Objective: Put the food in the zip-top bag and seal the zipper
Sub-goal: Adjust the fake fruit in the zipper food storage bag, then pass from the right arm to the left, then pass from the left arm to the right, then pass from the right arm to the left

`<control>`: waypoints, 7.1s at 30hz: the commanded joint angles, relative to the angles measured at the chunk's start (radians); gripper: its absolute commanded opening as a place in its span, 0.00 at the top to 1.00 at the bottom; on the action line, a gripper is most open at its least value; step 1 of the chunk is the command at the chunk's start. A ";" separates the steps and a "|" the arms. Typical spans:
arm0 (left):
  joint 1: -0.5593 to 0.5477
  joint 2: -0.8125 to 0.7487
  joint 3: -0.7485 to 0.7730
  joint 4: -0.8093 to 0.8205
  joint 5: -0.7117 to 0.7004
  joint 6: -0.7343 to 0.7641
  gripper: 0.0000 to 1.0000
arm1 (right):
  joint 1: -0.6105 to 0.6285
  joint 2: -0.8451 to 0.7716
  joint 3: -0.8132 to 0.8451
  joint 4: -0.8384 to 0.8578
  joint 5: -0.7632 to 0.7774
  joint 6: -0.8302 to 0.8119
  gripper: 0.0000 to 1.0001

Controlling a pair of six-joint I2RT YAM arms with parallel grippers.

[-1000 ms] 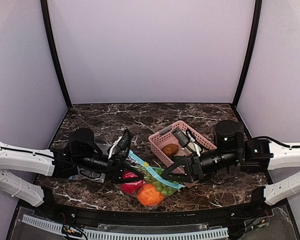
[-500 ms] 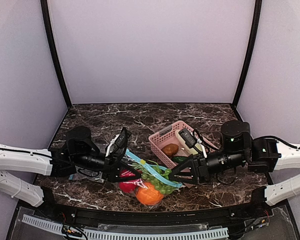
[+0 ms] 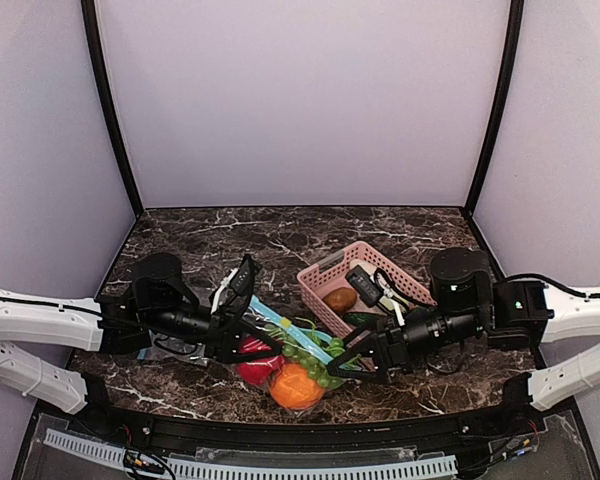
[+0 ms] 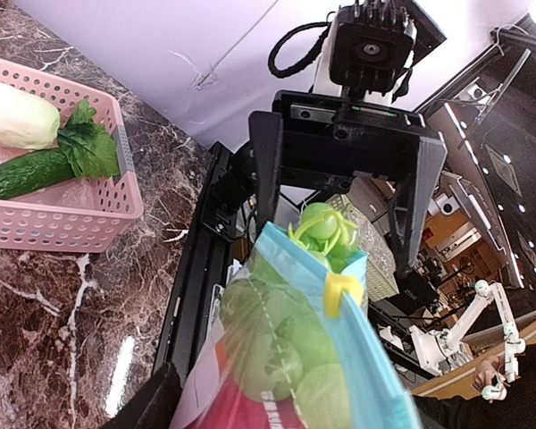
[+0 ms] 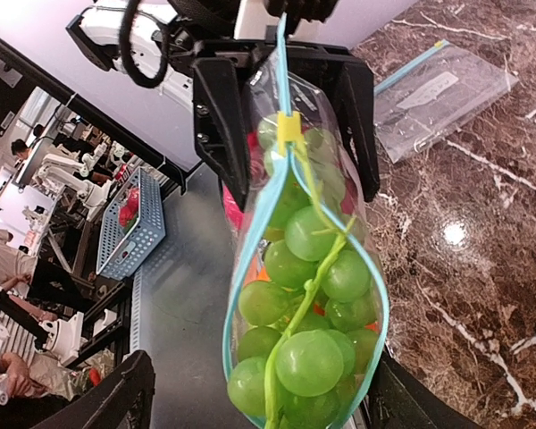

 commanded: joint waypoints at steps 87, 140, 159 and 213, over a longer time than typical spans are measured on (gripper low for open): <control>-0.069 0.158 0.240 -0.188 0.217 0.152 0.35 | -0.015 0.136 0.098 0.071 -0.107 -0.012 1.00; 0.084 -0.129 0.040 -0.353 0.135 0.112 0.01 | -0.036 0.110 0.069 0.075 -0.129 -0.025 1.00; -0.017 -0.025 -0.020 0.102 0.097 -0.089 0.27 | -0.036 0.127 0.074 0.126 -0.061 -0.018 1.00; 0.006 -0.135 -0.052 -0.083 0.031 -0.014 0.46 | -0.039 0.135 0.047 0.159 -0.023 0.040 1.00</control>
